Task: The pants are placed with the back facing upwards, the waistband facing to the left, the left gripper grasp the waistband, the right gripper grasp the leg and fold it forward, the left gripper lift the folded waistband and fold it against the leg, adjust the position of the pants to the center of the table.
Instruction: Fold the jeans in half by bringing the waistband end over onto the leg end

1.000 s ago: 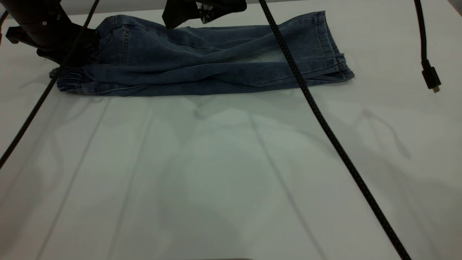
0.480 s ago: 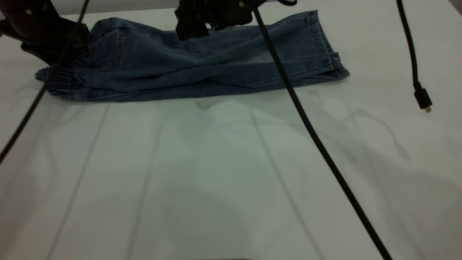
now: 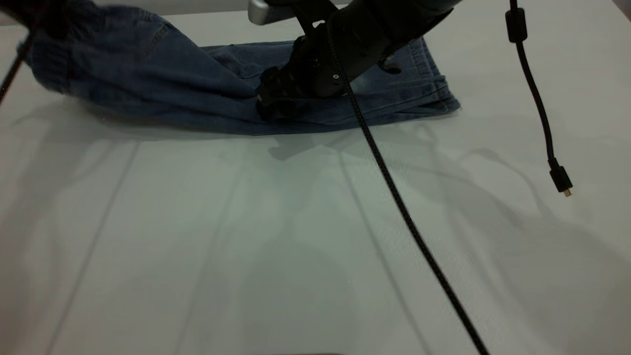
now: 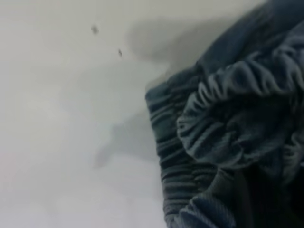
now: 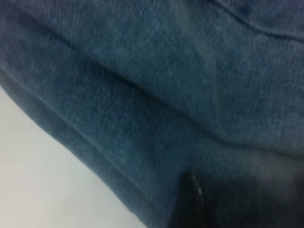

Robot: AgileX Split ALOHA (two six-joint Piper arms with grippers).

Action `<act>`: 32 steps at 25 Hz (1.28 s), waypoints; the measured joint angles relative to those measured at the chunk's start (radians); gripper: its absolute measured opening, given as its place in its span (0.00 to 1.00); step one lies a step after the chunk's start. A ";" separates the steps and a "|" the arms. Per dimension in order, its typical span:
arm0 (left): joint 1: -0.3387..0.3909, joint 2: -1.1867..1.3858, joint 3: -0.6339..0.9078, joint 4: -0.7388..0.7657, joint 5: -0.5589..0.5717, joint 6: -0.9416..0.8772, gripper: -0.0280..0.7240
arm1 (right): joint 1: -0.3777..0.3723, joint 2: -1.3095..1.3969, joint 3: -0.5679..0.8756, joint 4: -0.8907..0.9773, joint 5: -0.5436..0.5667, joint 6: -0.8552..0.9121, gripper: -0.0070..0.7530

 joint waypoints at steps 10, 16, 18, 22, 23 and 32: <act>-0.090 -0.026 -0.135 0.009 0.049 0.024 0.14 | 0.073 0.014 -0.010 0.079 0.155 0.002 0.62; -0.160 -0.026 -0.179 0.008 0.065 0.046 0.14 | 0.058 -0.067 -0.026 0.025 0.293 0.071 0.62; -0.171 -0.026 -0.191 0.008 0.076 0.047 0.14 | 0.030 -0.129 -0.026 -0.056 0.326 0.137 0.62; -0.191 -0.034 -0.221 0.008 0.110 0.047 0.14 | -0.054 -0.252 -0.028 -0.263 0.399 0.337 0.62; -0.201 -0.037 -0.229 0.004 0.117 0.047 0.14 | -0.075 -0.274 -0.028 -0.309 0.411 0.384 0.62; -0.368 -0.053 -0.242 -0.056 0.149 0.097 0.14 | -0.287 -0.487 -0.038 -0.570 0.476 0.656 0.62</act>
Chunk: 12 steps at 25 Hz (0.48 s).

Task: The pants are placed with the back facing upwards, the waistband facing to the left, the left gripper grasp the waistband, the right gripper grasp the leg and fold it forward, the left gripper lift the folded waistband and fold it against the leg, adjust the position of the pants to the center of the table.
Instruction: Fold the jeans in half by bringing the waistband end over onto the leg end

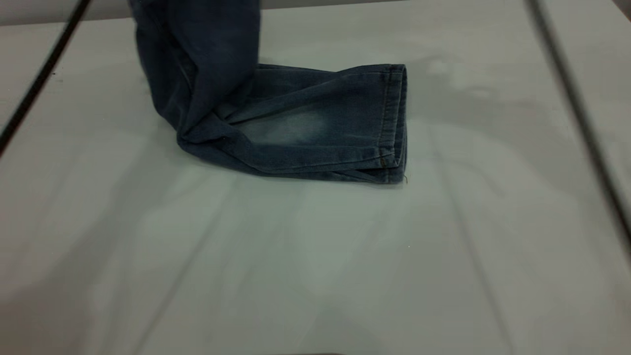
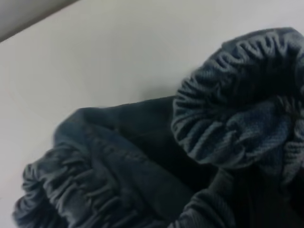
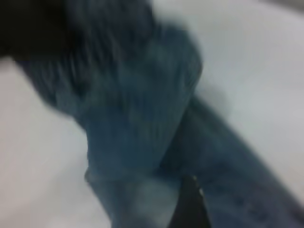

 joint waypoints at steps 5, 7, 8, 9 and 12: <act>-0.102 0.009 -0.001 0.000 -0.001 0.011 0.14 | -0.064 -0.111 -0.004 -0.006 0.019 0.014 0.62; -0.140 0.026 -0.001 0.000 -0.007 0.013 0.14 | -0.071 -0.140 -0.004 -0.009 0.033 0.014 0.62; -0.155 0.034 -0.001 0.000 -0.010 0.013 0.14 | -0.073 -0.156 -0.004 -0.010 0.039 0.014 0.62; -0.173 0.044 -0.001 0.000 -0.012 0.013 0.14 | -0.073 -0.171 -0.004 -0.013 0.046 0.014 0.62; -0.223 0.080 -0.001 0.000 -0.015 0.014 0.14 | -0.073 -0.194 -0.004 -0.014 0.062 0.014 0.62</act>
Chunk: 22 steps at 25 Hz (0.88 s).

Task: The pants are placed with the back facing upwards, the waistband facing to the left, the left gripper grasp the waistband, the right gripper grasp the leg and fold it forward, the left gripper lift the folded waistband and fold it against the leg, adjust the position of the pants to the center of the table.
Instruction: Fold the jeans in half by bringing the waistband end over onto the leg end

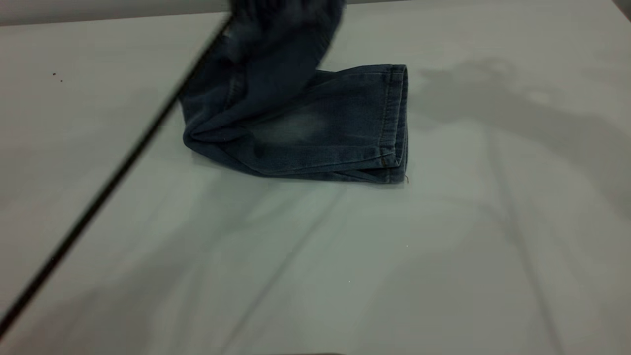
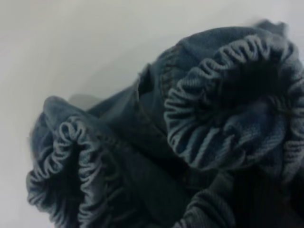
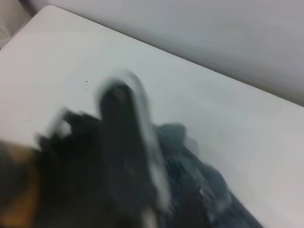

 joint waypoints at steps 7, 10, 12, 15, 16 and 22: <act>-0.071 0.094 0.000 0.000 0.011 0.000 0.16 | 0.000 -0.023 0.000 -0.007 0.047 0.000 0.62; -0.093 0.131 0.000 -0.001 0.012 0.006 0.24 | 0.000 -0.023 0.000 -0.007 0.058 0.000 0.62; -0.105 0.140 -0.001 -0.001 0.008 0.017 0.34 | 0.000 -0.023 0.000 -0.007 0.062 0.000 0.62; -0.116 0.138 -0.004 -0.001 -0.007 0.021 0.51 | 0.000 -0.023 0.000 -0.008 0.062 0.000 0.62; -0.117 0.133 -0.005 -0.001 -0.011 0.022 0.57 | 0.000 -0.023 0.000 -0.008 0.064 0.000 0.62; -0.117 0.067 -0.072 0.046 0.094 0.021 0.73 | 0.000 -0.023 0.000 -0.008 0.066 0.000 0.62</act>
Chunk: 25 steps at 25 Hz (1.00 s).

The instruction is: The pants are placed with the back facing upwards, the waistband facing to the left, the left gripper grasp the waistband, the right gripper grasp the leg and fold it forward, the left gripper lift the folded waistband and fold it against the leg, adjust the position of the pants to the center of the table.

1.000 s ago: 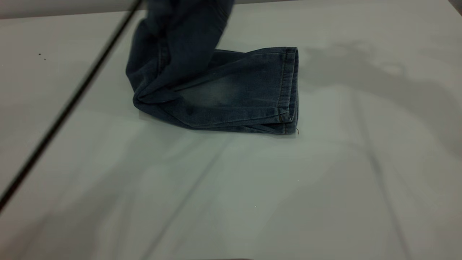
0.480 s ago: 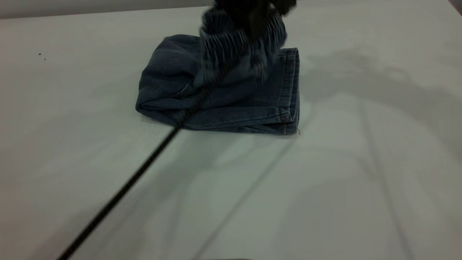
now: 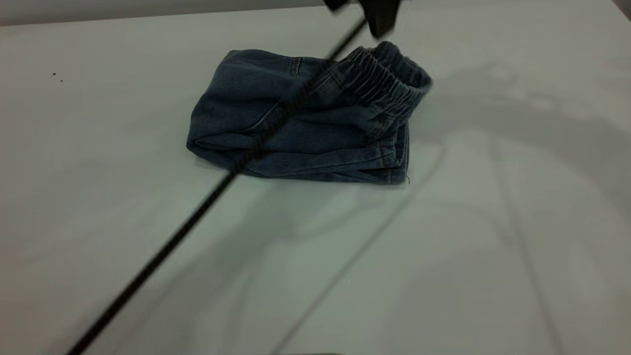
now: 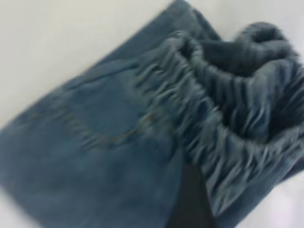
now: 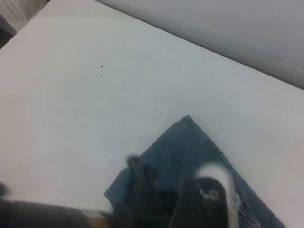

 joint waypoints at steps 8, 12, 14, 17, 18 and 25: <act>0.001 -0.005 -0.028 0.353 0.178 0.042 0.74 | 0.000 0.000 0.000 -0.001 0.015 0.000 0.62; 0.010 0.066 -0.028 0.381 0.107 0.047 0.74 | 0.000 0.000 0.000 -0.001 0.028 0.001 0.62; 0.022 0.108 -0.028 0.384 0.071 0.049 0.74 | 0.000 0.000 0.000 -0.001 0.033 0.003 0.62; 0.043 0.172 -0.028 0.403 0.037 0.051 0.74 | -0.001 0.000 0.000 -0.001 0.040 0.003 0.62; 0.049 0.193 -0.028 0.407 0.029 0.057 0.74 | -0.001 0.000 0.000 -0.001 0.043 0.003 0.62; 0.056 0.293 -0.028 0.353 0.021 0.075 0.74 | -0.001 0.000 0.000 -0.002 0.062 0.003 0.62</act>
